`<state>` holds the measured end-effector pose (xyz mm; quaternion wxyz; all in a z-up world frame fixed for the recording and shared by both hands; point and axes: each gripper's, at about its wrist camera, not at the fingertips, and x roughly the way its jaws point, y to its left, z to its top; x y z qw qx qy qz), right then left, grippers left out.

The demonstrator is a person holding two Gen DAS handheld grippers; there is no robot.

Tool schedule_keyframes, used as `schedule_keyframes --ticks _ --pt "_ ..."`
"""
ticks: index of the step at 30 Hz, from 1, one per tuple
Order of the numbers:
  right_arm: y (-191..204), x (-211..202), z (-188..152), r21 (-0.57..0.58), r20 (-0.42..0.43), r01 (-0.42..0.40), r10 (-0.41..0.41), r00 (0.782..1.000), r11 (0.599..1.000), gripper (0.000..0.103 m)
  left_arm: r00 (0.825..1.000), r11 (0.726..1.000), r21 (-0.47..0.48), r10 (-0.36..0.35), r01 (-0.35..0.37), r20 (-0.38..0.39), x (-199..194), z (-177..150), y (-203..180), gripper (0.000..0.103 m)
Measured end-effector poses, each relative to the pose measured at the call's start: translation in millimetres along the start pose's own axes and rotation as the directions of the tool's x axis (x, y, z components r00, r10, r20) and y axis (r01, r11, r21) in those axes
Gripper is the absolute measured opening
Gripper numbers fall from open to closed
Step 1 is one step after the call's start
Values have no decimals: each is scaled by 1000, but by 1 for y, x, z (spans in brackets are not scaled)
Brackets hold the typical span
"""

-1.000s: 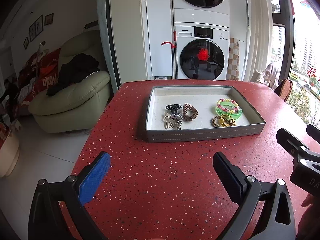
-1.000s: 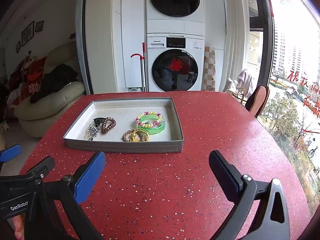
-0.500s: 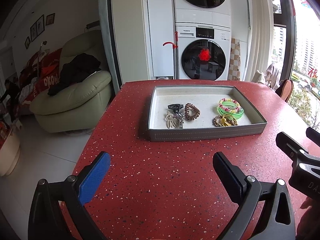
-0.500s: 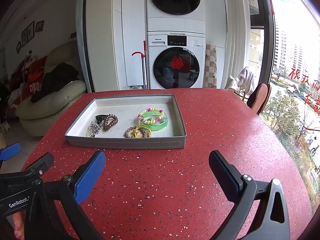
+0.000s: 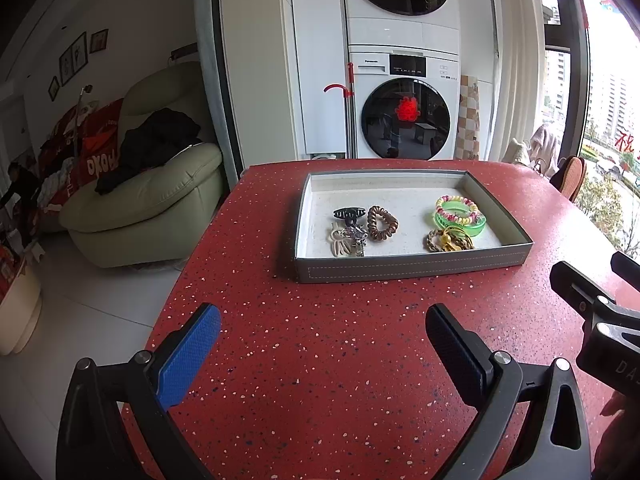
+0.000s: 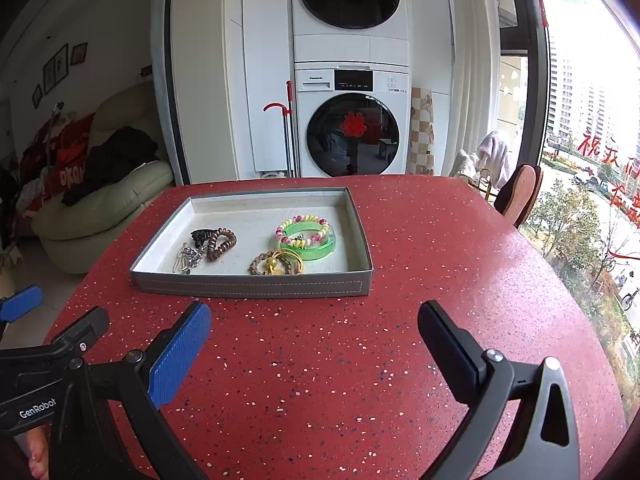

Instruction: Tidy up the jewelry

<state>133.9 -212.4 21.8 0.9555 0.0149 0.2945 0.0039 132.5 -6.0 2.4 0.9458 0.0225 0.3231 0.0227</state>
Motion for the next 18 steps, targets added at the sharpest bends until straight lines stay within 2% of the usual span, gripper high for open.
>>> schedule_keyframes --ticks 18 --pt "-1 -1 0 -1 0 0 0 1000 1000 103 1000 1000 -1 -3 3 -1 0 -1 0 103"
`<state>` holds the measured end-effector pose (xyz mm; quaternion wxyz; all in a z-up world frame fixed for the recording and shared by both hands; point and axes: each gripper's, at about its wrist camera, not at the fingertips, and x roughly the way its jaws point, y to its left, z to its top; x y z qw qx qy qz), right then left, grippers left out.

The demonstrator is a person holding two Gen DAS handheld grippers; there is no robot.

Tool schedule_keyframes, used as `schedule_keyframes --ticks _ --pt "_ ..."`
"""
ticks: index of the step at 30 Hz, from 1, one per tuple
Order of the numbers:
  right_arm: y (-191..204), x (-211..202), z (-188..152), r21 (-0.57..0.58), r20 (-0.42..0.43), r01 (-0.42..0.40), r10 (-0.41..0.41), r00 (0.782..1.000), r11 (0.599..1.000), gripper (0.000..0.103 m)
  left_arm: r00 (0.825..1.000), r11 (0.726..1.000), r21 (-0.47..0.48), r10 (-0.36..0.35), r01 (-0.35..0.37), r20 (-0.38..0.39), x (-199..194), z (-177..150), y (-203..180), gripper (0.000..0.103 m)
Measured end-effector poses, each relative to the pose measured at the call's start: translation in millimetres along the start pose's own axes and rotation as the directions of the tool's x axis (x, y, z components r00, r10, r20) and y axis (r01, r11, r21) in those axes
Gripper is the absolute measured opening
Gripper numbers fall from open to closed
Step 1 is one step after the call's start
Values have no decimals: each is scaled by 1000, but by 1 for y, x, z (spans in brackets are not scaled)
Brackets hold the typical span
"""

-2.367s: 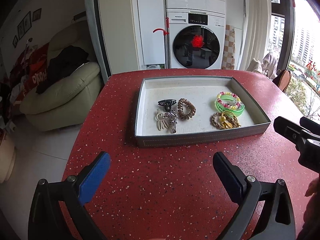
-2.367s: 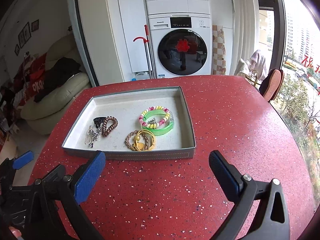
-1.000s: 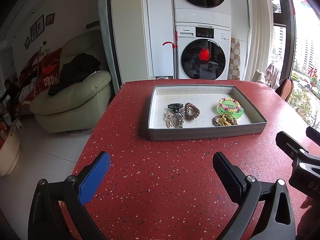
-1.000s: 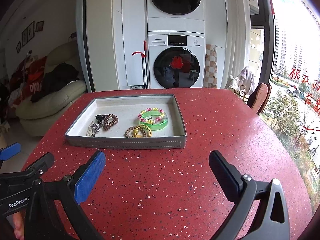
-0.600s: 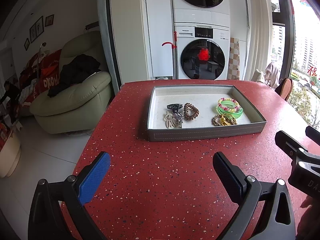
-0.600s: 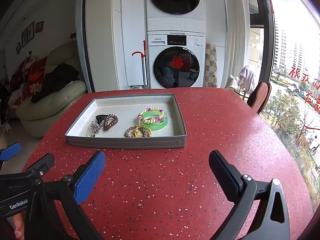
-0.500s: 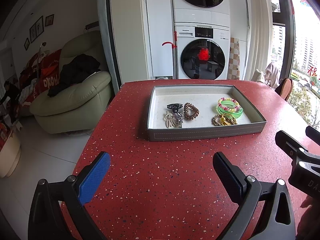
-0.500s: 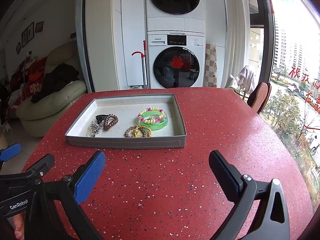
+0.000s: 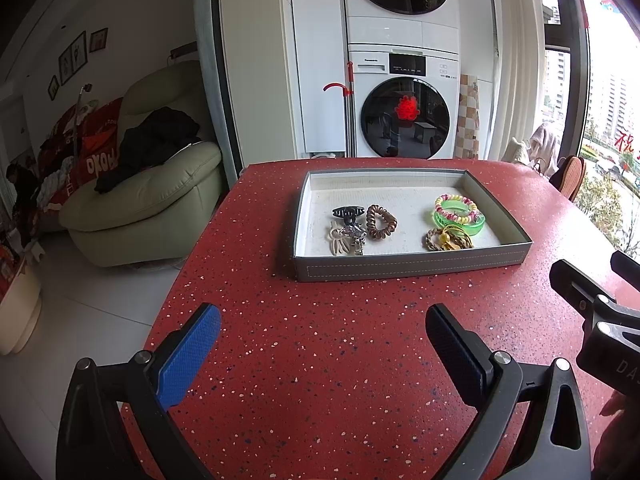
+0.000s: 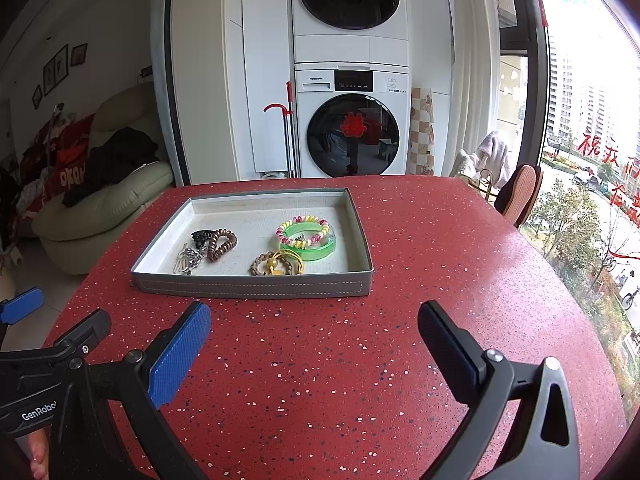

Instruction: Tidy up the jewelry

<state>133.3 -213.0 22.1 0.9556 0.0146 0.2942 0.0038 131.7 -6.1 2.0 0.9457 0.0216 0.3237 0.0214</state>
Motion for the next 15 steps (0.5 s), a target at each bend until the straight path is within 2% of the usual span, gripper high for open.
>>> schedule_keyframes --ticks 15 --pt "0 0 0 2 0 -1 1 1000 1000 103 1000 1000 1 2 -2 -4 1 0 -2 103"
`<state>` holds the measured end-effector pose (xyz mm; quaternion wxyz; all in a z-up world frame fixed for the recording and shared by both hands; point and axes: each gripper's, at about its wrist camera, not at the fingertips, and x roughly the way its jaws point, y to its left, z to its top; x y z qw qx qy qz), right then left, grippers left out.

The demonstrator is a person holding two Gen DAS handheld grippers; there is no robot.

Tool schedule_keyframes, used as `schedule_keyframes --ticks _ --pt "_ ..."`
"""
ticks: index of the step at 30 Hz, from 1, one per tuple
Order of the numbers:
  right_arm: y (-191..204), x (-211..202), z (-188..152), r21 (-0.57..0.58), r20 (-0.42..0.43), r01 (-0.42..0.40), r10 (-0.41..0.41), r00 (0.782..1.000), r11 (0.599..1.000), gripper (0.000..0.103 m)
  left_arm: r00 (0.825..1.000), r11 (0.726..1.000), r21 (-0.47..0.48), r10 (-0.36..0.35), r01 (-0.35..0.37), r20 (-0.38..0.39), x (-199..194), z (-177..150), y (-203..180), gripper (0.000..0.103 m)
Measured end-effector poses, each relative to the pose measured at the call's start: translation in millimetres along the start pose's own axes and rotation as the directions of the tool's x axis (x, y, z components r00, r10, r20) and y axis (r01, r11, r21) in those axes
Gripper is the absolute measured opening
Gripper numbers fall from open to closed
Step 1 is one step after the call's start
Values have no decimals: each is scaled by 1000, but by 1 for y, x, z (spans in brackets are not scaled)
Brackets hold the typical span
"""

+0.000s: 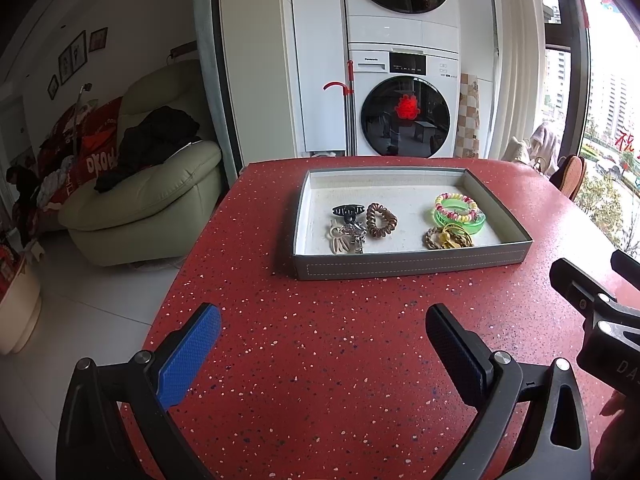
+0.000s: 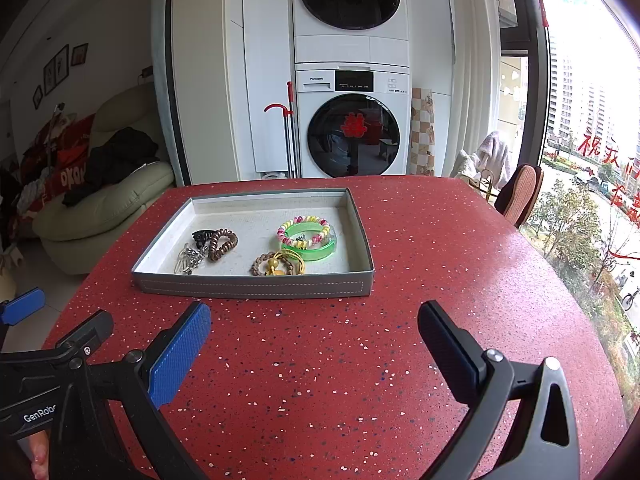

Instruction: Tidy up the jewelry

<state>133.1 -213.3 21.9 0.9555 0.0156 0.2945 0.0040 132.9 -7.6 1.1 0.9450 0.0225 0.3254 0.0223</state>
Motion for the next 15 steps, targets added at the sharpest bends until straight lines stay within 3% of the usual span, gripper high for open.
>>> schedule_keyframes --ticks 15 --pt "0 0 0 -1 0 0 0 1000 1000 103 1000 1000 4 0 0 0 -1 -1 -1 103"
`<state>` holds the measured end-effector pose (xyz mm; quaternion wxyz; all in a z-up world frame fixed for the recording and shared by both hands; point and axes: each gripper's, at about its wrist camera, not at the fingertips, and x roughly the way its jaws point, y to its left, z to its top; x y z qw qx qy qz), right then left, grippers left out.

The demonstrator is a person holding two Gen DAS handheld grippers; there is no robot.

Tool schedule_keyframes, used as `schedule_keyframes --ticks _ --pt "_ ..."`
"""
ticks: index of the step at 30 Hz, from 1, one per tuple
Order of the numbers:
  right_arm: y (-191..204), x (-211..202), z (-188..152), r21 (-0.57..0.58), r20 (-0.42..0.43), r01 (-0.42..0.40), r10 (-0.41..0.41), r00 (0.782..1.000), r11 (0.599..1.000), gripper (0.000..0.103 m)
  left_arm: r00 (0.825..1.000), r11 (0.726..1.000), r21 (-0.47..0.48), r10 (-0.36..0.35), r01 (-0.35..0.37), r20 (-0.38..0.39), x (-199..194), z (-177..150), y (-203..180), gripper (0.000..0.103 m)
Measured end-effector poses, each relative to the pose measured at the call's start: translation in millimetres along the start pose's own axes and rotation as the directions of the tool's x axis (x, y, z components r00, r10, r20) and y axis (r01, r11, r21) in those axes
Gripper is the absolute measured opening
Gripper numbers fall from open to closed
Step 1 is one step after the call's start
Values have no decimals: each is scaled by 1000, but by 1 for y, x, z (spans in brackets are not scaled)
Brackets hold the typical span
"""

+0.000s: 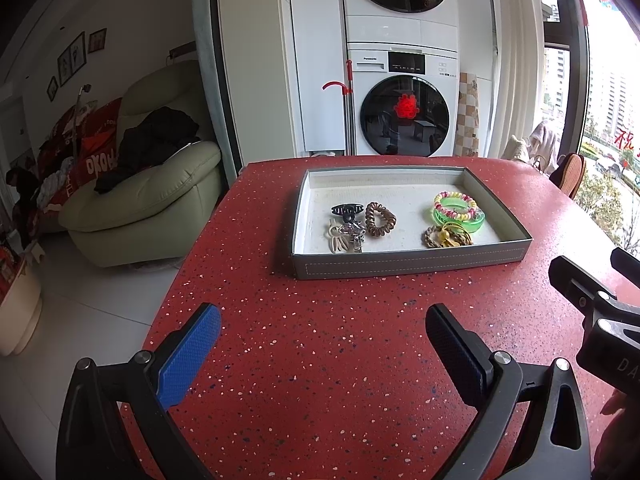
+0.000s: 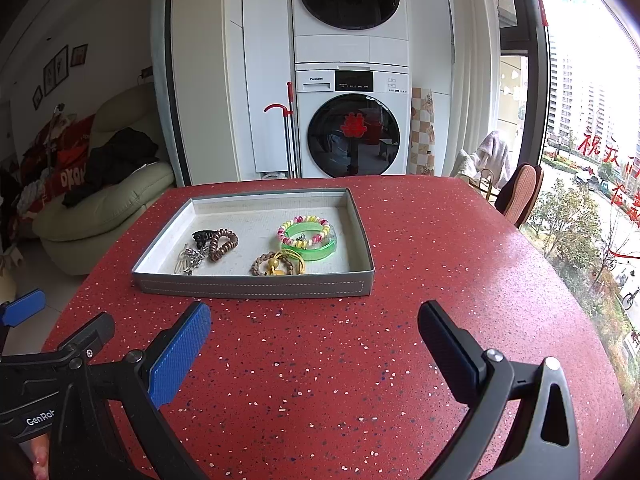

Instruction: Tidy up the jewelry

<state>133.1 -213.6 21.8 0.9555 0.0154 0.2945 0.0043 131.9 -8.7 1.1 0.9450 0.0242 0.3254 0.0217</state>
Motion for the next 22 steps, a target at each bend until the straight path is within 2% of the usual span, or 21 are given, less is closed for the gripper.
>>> schedule_keyframes --ticks 13,22 --pt "1 0 0 0 1 1 -1 1000 1000 103 1000 1000 -1 7 -7 -1 1 0 -1 103" --pt "2 0 -1 1 -2 -2 2 1000 1000 103 1000 999 -34 -2 2 -6 1 0 5 103"
